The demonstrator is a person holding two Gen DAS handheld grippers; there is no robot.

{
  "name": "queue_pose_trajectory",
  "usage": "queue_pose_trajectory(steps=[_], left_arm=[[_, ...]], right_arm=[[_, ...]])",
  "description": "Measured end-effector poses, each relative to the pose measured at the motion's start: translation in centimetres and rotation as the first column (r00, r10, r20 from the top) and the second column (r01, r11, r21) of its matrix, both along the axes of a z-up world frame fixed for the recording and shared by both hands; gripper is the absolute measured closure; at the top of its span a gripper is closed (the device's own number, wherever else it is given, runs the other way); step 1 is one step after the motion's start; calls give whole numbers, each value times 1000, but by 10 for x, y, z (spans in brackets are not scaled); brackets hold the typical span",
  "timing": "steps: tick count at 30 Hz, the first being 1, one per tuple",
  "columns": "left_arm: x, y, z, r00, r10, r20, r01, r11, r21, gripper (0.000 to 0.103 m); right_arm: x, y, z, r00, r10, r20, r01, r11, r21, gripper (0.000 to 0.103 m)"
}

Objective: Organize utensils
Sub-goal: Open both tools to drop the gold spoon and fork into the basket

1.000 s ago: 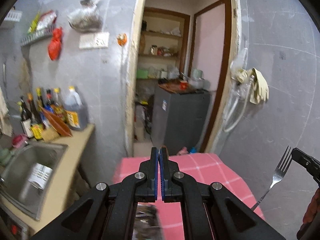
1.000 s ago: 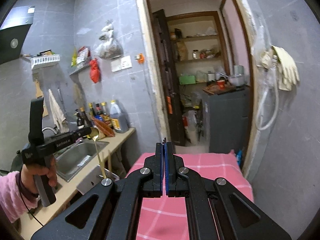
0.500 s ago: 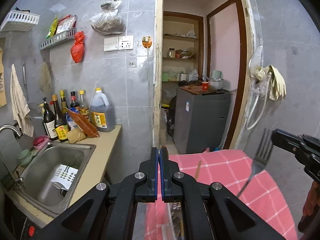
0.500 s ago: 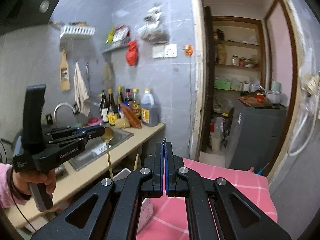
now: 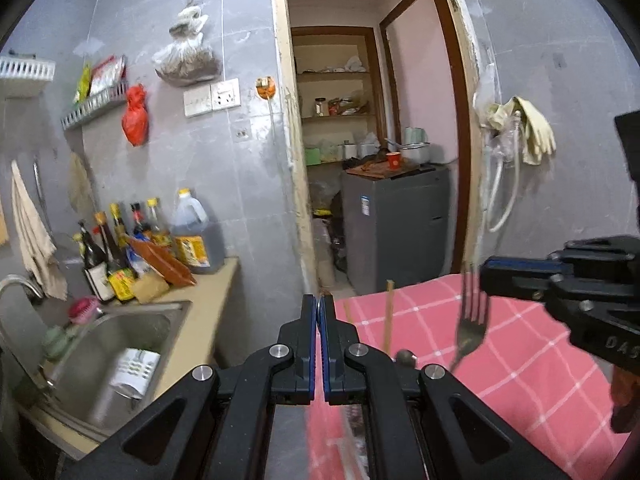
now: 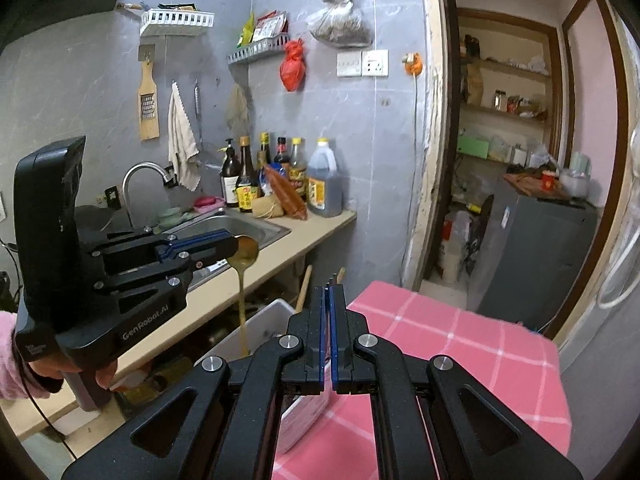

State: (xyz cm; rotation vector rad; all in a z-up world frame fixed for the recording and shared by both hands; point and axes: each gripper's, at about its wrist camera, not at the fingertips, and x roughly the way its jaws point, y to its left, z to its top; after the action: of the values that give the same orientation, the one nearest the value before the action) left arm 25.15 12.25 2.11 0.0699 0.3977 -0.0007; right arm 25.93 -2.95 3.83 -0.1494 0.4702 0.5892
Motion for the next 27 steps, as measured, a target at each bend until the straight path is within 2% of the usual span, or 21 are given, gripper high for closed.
queue_pose_trajectory(steps=[5,10,12,16,19,21,24,26,27], left_arm=[[-3,3,-15,999,-21,-48,18,998,-52,100],[-4,7,-24,995,-47,-93,37,994,-101,97],[-4,10,-26,992,-58,-112,42,989,-142,97],[-9,18,-26,990,-79,-115,53,975,-217,97],[-15,21,-25,990,-84,-115,54,968,-244,96],[-19,21,-22,990,-90,-110,59,964,-258,96],[-27,18,-18,991,-96,-94,68,961,-267,85],[-33,17,-15,991,-107,-78,81,954,-288,71],[-37,15,-13,992,-111,-66,87,951,-295,67]], right_arm=[[2,-1,-16,998,7,-61,-5,999,39,100],[1,-7,-24,996,-6,-86,13,997,75,100],[0,-10,-24,996,-14,-87,21,996,86,96],[-6,-16,-20,996,-38,-79,47,992,118,77],[-15,-23,-17,995,-70,-64,78,987,141,74],[-23,-30,-15,994,-100,-44,106,981,160,69],[-34,-41,-9,989,-147,-26,150,971,188,60],[-39,-48,-5,984,-177,-17,177,963,203,55],[-44,-52,-3,981,-193,-10,191,958,212,54]])
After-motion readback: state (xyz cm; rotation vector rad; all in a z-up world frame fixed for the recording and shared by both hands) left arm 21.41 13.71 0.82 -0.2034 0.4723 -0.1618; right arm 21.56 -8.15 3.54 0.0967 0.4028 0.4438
